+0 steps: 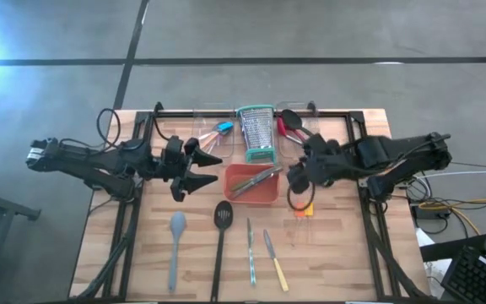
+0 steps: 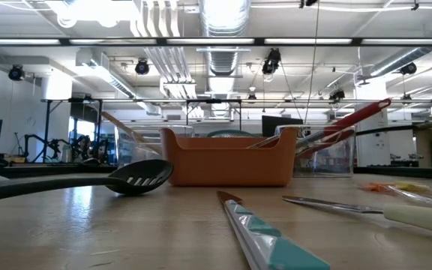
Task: Pick & Place Kitchen Items
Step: Put the yellow knife into the orange bin
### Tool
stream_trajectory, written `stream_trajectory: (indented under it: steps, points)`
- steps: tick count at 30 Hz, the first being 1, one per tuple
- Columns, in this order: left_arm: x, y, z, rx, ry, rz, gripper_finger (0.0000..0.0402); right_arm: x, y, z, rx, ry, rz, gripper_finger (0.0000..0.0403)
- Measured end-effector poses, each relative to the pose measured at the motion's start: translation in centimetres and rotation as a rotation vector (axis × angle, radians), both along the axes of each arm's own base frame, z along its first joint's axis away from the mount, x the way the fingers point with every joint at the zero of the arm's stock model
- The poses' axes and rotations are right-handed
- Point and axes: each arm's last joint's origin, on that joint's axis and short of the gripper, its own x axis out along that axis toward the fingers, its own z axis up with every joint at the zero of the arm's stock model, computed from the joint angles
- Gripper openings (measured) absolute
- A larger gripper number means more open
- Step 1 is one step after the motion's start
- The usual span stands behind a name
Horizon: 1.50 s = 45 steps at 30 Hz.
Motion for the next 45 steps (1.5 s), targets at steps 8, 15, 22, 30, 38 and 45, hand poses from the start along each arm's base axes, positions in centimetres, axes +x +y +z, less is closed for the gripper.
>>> stream_trajectory:
  steps: [8, 15, 22, 30, 38, 45]
  points:
    - [-0.6, 0.2, -0.2, 0.010, 0.049, 0.022, 0.0300, -1.4, 3.2, -3.7, 0.125, 0.052, -0.182, 0.0203]
    - [-0.5, 0.2, -0.8, 0.016, 0.104, 0.038, 0.0300, -2.0, 6.0, -8.1, 0.213, 0.030, -0.275, 0.0203]
    - [-0.5, 0.2, -1.0, 0.026, 0.131, 0.045, 0.0300, -0.1, 8.3, -11.7, 0.267, -0.071, -0.060, 0.0203]
    - [-0.5, 0.3, -1.1, 0.025, 0.136, 0.054, 0.0300, 1.9, 10.2, -15.2, 0.392, -0.038, -0.001, 0.0203]
    - [-0.5, 0.3, -1.3, 0.026, 0.156, 0.055, 0.0300, 4.8, 14.3, -16.2, 0.408, 0.028, 0.037, 0.0203]
    - [-0.5, 0.3, -1.4, -0.007, 0.168, 0.051, 0.0300, 6.4, 17.5, -18.2, 0.456, 0.257, -0.003, 0.0203]
